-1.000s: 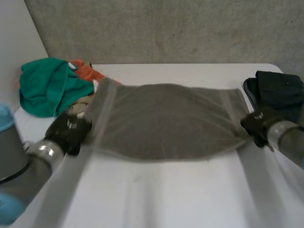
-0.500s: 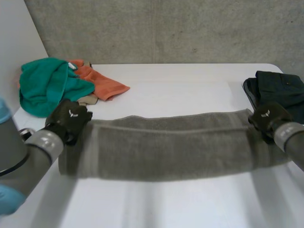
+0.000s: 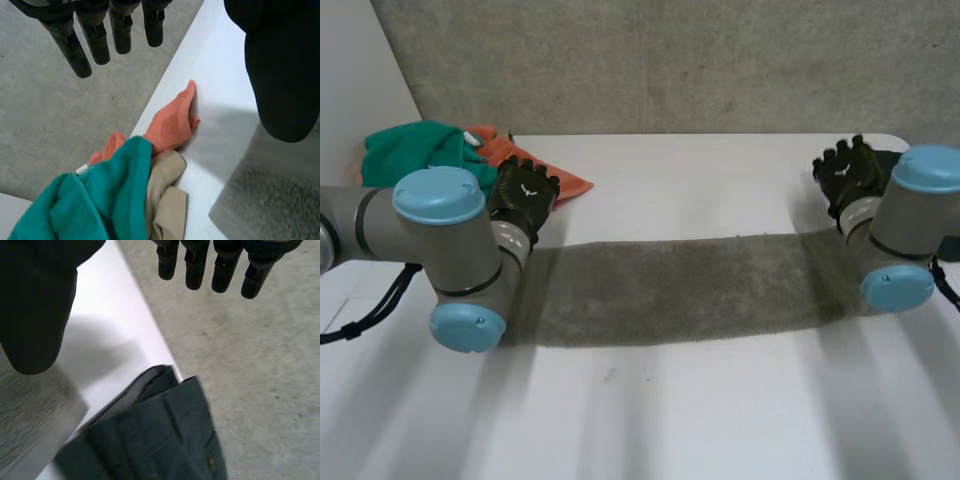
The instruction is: Fold the laundry.
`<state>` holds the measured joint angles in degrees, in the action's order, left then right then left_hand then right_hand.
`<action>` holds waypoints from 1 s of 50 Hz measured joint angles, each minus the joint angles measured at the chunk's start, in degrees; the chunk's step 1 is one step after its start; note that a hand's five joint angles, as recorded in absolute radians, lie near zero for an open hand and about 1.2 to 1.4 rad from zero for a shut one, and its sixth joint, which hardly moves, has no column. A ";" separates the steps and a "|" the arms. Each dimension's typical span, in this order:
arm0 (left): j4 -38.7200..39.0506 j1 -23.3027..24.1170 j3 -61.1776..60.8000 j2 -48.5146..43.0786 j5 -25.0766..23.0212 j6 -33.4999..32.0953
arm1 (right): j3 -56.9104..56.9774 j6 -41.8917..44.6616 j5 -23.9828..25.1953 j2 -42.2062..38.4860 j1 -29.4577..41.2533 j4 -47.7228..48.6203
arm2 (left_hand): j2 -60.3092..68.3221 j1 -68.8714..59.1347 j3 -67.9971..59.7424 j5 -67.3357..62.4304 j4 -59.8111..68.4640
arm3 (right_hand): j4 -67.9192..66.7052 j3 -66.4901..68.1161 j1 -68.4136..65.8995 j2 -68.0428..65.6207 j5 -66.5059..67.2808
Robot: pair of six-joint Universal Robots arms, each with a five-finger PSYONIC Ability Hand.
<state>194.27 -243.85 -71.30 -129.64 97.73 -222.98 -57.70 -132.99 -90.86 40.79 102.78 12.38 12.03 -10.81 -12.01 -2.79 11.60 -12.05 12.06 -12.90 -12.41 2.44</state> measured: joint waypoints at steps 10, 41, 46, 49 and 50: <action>-0.07 1.07 -7.36 10.25 0.17 7.88 | -13.97 -9.50 8.90 17.52 -4.90 -7.88 | 0.00 0.00 0.00 0.00 0.00 | 0.00 0.00 0.00 0.00 0.00; 3.15 1.26 -18.19 17.79 -2.15 13.53 | -35.04 -3.63 24.79 16.77 -20.97 -2.14 | 0.00 0.00 0.00 0.00 0.00 | -56.35 55.81 -50.84 -55.12 53.57; 3.18 1.26 -18.59 18.44 -2.13 13.51 | -35.36 -2.92 20.72 18.06 -23.12 -1.42 | 0.00 0.00 0.00 0.00 0.00 | -56.48 55.81 -50.84 -55.12 53.57; 3.16 1.15 -19.07 19.55 -2.13 13.49 | -35.52 -0.70 18.91 20.64 -26.35 -1.93 | 0.00 0.00 0.00 0.00 0.00 | -56.49 55.81 -50.84 -55.12 53.57; 3.15 1.11 -19.25 19.95 -2.14 13.48 | -35.50 0.15 18.60 21.35 -27.19 -2.10 | 0.00 0.00 0.00 0.00 0.00 | -56.49 55.81 -50.84 -55.12 53.57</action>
<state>197.43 -242.74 -90.54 -109.69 95.60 -209.49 -93.20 -132.84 -72.26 62.13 75.59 10.28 12.03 -10.81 -12.01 -2.79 11.60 -68.54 67.87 -63.74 -67.54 56.02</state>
